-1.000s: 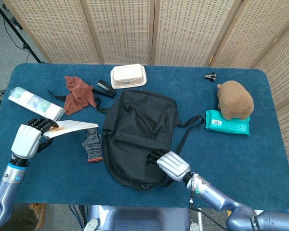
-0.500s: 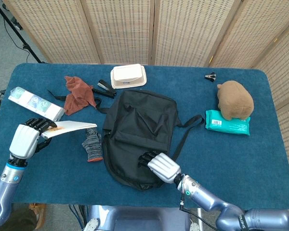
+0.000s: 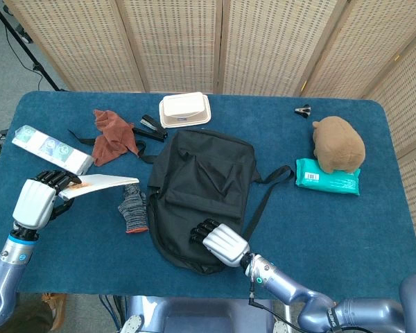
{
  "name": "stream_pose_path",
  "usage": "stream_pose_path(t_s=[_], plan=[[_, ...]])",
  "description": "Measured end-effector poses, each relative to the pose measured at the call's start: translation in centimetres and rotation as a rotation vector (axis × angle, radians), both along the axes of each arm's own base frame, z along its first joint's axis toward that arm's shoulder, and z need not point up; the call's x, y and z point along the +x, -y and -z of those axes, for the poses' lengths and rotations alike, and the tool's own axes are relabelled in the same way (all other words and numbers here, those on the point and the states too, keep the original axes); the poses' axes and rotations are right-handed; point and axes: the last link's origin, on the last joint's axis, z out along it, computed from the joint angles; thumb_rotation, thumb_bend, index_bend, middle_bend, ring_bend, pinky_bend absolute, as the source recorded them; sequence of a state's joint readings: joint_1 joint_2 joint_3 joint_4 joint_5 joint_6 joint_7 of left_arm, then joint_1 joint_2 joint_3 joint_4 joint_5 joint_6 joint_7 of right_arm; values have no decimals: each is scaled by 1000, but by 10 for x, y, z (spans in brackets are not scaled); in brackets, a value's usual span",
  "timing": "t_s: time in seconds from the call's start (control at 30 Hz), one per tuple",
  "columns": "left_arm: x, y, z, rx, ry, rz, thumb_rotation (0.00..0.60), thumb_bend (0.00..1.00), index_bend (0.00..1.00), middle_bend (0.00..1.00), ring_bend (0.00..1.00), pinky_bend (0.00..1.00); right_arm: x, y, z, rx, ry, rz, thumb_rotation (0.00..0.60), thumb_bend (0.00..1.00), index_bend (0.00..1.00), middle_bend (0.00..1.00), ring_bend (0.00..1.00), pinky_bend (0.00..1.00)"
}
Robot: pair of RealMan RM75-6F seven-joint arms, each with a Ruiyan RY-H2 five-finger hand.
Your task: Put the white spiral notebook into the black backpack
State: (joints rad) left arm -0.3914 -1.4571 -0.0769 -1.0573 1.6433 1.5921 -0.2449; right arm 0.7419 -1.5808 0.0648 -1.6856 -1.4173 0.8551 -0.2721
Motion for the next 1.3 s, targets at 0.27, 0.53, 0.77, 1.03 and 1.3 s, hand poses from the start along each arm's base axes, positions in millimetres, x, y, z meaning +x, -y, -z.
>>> stream_pose_path(t_s=[0.27,0.53,0.77,1.03,1.3], plan=[[0,-1,-1,3,3,-1,600,630,710,594,460,528,-2,4,7,-17,-16,-2,600,0,189,61,103,72],[0,-1,-2,3,5,1,600,630,710,593,460,528,-6,8,10,-37,-47,11,600,47,149,72,101,82],[0,-1,-3,3,7,1,600,630,710,594,460,528,-10,12,9,-88,-58,11,600,361,214,195,208,260],[0,0,-2,1,2,-1,600,630,709,593,460,528,-11,13,8,-112,-37,8,600,510,297,311,337,467],[0,0,-2,5,8,7,600,629,711,594,460,528,-11,18,5,-134,32,45,600,515,514,500,506,591]])
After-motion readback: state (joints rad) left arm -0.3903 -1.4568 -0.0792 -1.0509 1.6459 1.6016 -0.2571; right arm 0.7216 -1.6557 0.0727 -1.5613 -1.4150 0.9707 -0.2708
